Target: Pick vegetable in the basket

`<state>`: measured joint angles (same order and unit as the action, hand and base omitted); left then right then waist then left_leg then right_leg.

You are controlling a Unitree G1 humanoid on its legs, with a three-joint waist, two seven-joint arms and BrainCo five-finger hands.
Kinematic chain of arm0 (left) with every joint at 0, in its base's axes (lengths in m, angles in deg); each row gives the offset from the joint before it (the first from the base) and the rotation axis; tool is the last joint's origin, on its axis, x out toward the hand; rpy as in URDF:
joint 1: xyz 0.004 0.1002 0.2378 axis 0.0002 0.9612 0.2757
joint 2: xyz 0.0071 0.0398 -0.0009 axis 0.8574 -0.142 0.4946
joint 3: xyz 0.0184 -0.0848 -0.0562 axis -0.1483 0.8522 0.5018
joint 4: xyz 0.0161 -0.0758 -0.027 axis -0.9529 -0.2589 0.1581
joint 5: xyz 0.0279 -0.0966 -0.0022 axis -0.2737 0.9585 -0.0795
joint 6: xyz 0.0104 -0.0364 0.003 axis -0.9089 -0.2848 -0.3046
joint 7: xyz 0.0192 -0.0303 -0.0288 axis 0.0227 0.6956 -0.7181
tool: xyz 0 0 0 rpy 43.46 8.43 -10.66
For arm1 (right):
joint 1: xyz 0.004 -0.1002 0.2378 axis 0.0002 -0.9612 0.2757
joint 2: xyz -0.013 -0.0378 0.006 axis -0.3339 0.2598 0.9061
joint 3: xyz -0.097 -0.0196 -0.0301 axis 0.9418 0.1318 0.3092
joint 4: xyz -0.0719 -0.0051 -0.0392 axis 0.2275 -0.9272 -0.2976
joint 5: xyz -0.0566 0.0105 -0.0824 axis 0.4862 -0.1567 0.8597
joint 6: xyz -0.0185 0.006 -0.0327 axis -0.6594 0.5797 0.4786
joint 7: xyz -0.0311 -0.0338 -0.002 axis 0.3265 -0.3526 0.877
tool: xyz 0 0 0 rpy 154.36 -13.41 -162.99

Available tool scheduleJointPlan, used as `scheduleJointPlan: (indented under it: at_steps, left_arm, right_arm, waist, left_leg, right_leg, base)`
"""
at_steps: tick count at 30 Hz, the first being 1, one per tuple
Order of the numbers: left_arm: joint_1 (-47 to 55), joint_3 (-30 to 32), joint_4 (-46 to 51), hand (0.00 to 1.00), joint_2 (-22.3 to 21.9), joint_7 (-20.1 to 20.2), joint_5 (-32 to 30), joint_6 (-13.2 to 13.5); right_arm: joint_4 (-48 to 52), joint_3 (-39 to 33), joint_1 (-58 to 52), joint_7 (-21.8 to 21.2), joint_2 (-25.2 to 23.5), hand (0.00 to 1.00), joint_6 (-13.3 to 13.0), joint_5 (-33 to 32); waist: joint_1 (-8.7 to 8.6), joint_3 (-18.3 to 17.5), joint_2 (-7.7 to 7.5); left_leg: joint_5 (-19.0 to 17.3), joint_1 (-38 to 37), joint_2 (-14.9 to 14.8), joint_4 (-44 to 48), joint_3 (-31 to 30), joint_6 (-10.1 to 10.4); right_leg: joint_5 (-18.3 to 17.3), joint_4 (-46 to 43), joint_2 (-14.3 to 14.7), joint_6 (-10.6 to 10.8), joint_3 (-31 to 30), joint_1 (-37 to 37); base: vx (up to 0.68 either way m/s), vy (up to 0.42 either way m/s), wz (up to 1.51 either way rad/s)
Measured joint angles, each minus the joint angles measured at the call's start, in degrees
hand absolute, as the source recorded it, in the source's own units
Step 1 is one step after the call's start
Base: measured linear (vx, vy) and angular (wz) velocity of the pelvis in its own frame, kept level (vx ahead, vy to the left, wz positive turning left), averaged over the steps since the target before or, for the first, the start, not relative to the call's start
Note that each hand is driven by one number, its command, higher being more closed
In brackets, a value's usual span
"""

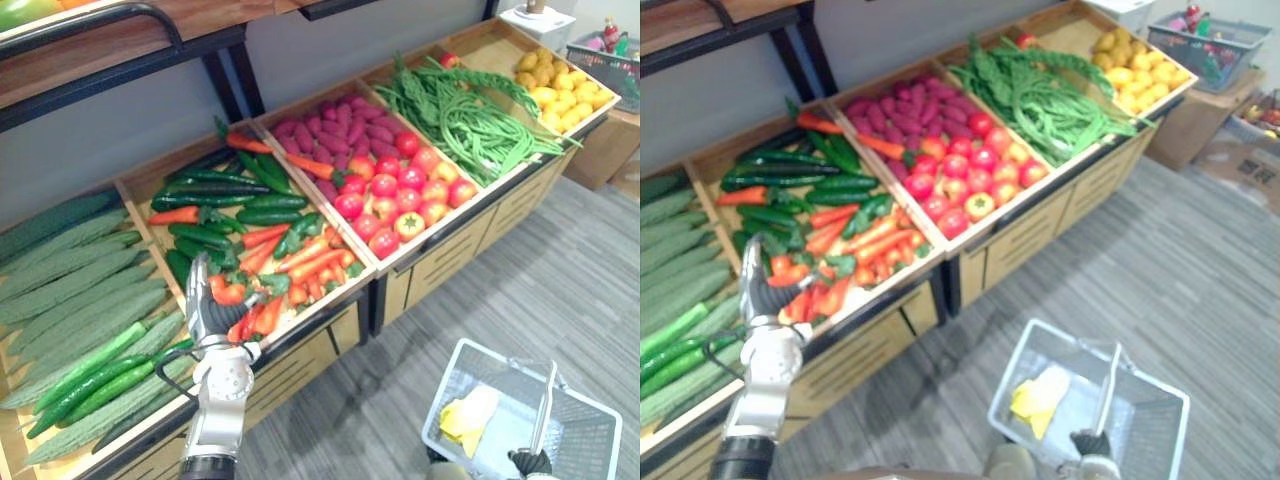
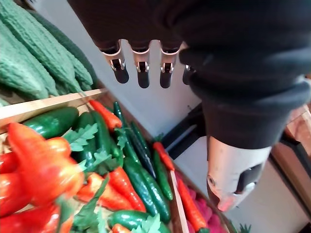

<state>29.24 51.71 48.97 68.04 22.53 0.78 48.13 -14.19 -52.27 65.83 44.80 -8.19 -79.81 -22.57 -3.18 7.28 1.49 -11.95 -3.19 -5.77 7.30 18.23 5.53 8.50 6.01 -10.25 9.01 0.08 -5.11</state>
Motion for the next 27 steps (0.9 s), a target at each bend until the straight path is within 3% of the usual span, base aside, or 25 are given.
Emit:
scheduleJointPlan:
  at_steps: [6,12,20,27]
  left_arm:
    - [-4.7,0.1,-0.9,0.00,2.4,-1.8,-1.8,-0.8]
    - [-8.7,0.1,-5.5,0.00,5.6,-1.7,-2.9,-2.6]
    - [-14.3,-2.9,-13.0,0.00,12.0,1.7,-5.1,-3.1]
    - [-18.7,-7.3,-16.4,0.00,13.4,3.6,-6.6,-4.2]
  right_arm:
    - [1.8,1.3,0.8,0.1,0.1,1.00,-0.2,0.0]
    - [2.0,2.3,2.8,0.2,0.1,1.00,-0.1,0.0]
    - [3.5,3.4,3.0,0.7,0.1,1.00,-1.1,0.0]
    - [5.8,3.7,3.2,0.9,0.1,1.00,-1.4,0.0]
  waist:
    - [-0.10,1.7,-0.33]
    - [-1.32,3.5,-0.35]
    - [-1.29,5.4,-0.57]
    - [-1.08,7.2,-0.61]
  left_leg:
    - [0.0,1.3,-0.1,0.6,1.5,0.1]
    - [-0.1,1.9,-0.5,0.8,3.2,0.2]
    - [-0.3,2.4,-1.0,0.8,4.8,0.4]
    - [-0.3,4.3,-1.4,1.5,6.6,0.5]
  right_leg:
    - [0.9,0.0,0.3,-0.3,-1.3,-2.2]
    - [1.7,0.1,1.0,-0.8,-2.5,-3.8]
    - [2.1,0.0,1.7,-1.1,-3.8,-5.5]
    - [2.4,-1.4,2.5,-1.3,-5.7,-8.8]
  base:
    - [-0.07,-0.054,-0.14]
    - [-0.03,-0.046,-0.16]
    - [-0.03,-0.053,-0.12]
    - [-0.03,-0.057,-0.14]
